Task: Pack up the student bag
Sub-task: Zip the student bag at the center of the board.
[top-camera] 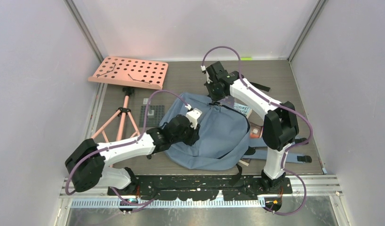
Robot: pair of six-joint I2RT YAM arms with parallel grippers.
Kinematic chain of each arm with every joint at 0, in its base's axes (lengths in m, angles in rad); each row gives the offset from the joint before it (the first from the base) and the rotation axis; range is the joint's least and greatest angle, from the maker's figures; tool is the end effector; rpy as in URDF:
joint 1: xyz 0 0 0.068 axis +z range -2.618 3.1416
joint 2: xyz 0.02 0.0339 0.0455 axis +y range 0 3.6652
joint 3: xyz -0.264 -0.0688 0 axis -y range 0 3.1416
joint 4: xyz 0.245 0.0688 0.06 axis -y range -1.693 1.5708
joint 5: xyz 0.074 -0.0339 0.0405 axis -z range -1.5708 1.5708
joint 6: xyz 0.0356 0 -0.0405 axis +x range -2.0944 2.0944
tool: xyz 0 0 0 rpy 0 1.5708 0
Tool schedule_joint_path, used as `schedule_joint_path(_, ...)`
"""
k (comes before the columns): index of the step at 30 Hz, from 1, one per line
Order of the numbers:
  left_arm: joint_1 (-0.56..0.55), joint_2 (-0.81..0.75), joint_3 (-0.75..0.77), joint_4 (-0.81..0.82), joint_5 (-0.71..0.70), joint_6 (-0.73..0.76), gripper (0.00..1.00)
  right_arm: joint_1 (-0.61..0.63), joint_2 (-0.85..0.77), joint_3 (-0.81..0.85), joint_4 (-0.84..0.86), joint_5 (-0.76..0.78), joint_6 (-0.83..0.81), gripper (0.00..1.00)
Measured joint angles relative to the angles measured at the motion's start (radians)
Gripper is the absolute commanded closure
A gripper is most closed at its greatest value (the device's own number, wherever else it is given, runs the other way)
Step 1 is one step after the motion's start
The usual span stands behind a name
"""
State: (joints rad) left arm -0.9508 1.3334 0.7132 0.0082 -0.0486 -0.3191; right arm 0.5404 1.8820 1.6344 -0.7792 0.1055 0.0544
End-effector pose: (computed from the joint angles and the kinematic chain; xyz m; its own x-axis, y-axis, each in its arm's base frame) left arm 0.1652 -0.2284 0.2136 -0.5647 0.2518 -0.7859 0.6452 0.7285 -0.2303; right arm 0.3532 0.2076 0.2693 -0.7579 -0.3917 -0.5217 -0.4243 0.9034 -0.0618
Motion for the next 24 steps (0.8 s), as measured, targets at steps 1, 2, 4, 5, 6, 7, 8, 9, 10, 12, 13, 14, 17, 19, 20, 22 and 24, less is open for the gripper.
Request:
schedule_joint_path(1, -0.005, -0.017, 0.01, -0.042, 0.005, -0.004, 0.53, -0.002, -0.004, 0.0, 0.007, -0.004, 0.0, 0.99)
schedule_joint_path(2, -0.01, -0.028, 0.021, -0.074, 0.009, -0.005, 0.47, -0.006, -0.008, 0.0, 0.013, -0.009, -0.001, 1.0)
schedule_joint_path(4, -0.021, -0.038, 0.07, -0.152, 0.016, -0.009, 0.37, -0.019, -0.026, -0.002, 0.026, -0.027, -0.001, 1.0)
schedule_joint_path(5, -0.025, -0.037, 0.099, -0.178, 0.016, -0.007, 0.35, -0.026, -0.039, -0.003, 0.031, -0.038, -0.001, 0.99)
schedule_joint_path(6, -0.026, -0.036, 0.126, -0.196, 0.014, -0.005, 0.35, -0.03, -0.051, -0.005, 0.034, -0.051, -0.001, 0.99)
schedule_joint_path(7, -0.026, -0.031, 0.161, -0.216, 0.011, -0.002, 0.36, -0.032, -0.066, -0.008, 0.037, -0.066, -0.001, 0.99)
schedule_joint_path(8, -0.025, -0.019, 0.2, -0.225, 0.007, 0.002, 0.37, -0.033, -0.078, -0.008, 0.038, -0.079, -0.001, 0.99)
schedule_joint_path(9, -0.022, -0.001, 0.241, -0.232, 0.006, 0.005, 0.38, -0.034, -0.089, -0.008, 0.039, -0.091, -0.001, 0.99)
schedule_joint_path(10, -0.016, 0.018, 0.274, -0.232, 0.005, 0.008, 0.39, -0.032, -0.096, -0.008, 0.039, -0.099, -0.001, 0.99)
schedule_joint_path(12, 0.001, 0.065, 0.336, -0.231, 0.001, 0.01, 0.44, -0.025, -0.104, -0.009, 0.04, -0.113, 0.0, 0.99)
schedule_joint_path(13, 0.013, 0.092, 0.363, -0.23, -0.002, 0.01, 0.47, -0.02, -0.106, -0.01, 0.042, -0.12, 0.0, 0.99)
schedule_joint_path(14, 0.026, 0.123, 0.386, -0.225, -0.005, 0.01, 0.5, -0.015, -0.108, -0.013, 0.043, -0.127, 0.0, 0.99)
schedule_joint_path(17, 0.057, 0.195, 0.407, -0.219, -0.013, 0.012, 0.53, -0.009, -0.109, -0.025, 0.045, -0.141, 0.0, 1.0)
schedule_joint_path(19, 0.07, 0.238, 0.413, -0.218, -0.017, 0.014, 0.57, -0.006, -0.109, -0.032, 0.045, -0.146, 0.0, 1.0)
schedule_joint_path(20, 0.076, 0.261, 0.417, -0.215, -0.02, 0.016, 0.6, -0.006, -0.11, -0.035, 0.046, -0.15, 0.0, 1.0)
schedule_joint_path(22, 0.083, 0.296, 0.422, -0.211, -0.023, 0.018, 0.68, -0.006, -0.115, -0.043, 0.045, -0.153, 0.0, 1.0)
schedule_joint_path(24, 0.082, 0.311, 0.43, -0.201, -0.022, 0.021, 0.8, -0.008, -0.12, -0.049, 0.043, -0.149, 0.0, 0.99)
